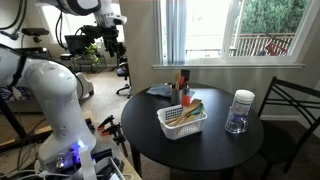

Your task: Put the wooden spoon inside the white container

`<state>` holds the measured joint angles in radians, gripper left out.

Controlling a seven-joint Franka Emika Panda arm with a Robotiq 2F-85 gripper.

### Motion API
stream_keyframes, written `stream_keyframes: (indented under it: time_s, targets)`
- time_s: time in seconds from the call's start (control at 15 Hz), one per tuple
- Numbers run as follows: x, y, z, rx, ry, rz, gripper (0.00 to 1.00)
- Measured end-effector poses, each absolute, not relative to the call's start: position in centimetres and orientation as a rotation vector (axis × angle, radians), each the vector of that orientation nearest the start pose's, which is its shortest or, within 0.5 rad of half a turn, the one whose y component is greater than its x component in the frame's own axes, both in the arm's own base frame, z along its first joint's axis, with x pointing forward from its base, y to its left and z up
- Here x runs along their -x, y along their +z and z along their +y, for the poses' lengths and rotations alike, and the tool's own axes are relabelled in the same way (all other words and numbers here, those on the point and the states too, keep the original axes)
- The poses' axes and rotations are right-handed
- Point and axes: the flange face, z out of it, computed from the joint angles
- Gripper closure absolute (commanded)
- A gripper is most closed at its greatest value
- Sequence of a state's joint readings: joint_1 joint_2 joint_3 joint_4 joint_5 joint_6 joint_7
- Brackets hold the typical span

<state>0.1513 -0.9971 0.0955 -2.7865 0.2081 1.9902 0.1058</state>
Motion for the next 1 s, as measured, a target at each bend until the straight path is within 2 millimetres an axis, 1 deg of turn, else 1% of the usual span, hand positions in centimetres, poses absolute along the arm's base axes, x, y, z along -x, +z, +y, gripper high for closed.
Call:
stream_keyframes:
  time_s: [0.67,0.73,0.8,0.87,1.0]
  targets:
    - [-27.0,48.1,8.0,2.982,-0.263,-0.057,0.00]
    - [-27.2,48.3,7.6,2.980,-0.272,-0.044,0.00]
    - [-27.5,48.4,6.7,2.974,-0.284,-0.015,0.00]
    - [-27.9,48.5,5.4,2.965,-0.303,0.016,0.00]
    - [-29.1,48.5,2.0,2.935,-0.350,0.080,0.00]
